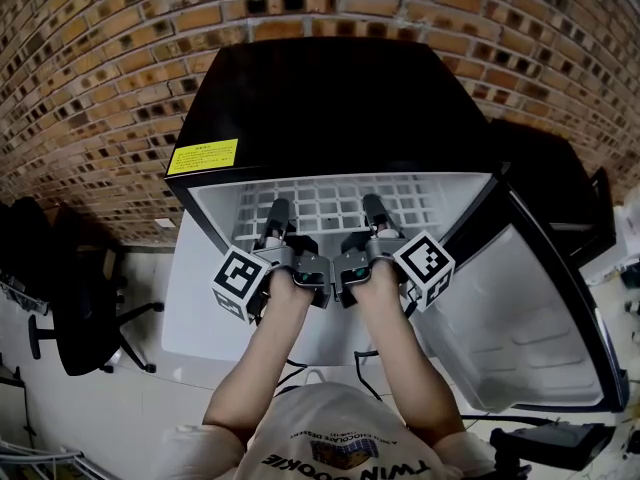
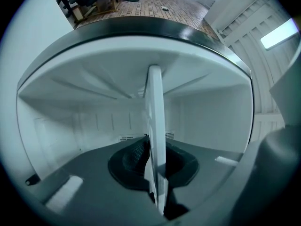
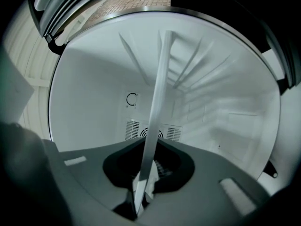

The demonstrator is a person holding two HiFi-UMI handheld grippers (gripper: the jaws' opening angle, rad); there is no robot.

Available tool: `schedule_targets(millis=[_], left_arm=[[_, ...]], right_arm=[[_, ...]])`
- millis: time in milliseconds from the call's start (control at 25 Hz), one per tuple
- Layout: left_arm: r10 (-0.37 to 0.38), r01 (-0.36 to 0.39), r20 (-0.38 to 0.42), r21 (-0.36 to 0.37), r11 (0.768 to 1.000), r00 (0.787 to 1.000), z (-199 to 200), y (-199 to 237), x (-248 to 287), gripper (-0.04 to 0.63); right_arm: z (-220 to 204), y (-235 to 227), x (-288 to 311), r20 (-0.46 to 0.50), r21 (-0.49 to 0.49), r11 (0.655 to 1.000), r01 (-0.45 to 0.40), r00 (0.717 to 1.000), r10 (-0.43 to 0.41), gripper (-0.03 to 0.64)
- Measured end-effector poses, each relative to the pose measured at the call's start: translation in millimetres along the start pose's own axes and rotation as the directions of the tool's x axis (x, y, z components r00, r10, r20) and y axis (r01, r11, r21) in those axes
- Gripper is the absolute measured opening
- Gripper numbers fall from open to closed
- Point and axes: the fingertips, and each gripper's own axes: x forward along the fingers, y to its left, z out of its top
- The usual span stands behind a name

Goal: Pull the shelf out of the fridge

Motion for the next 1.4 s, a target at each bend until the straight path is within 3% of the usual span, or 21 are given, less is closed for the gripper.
schedule_targets(millis=[1400], left_arm=[[-0.058, 0.058, -0.007, 0.009, 0.998, 0.998, -30.9, -14.4, -120.0, 0.012]], right_arm=[[-25.8, 4.7, -119.2, -0.048, -0.028, 0.999, -0.039, 0.998, 0.037, 0.041]])
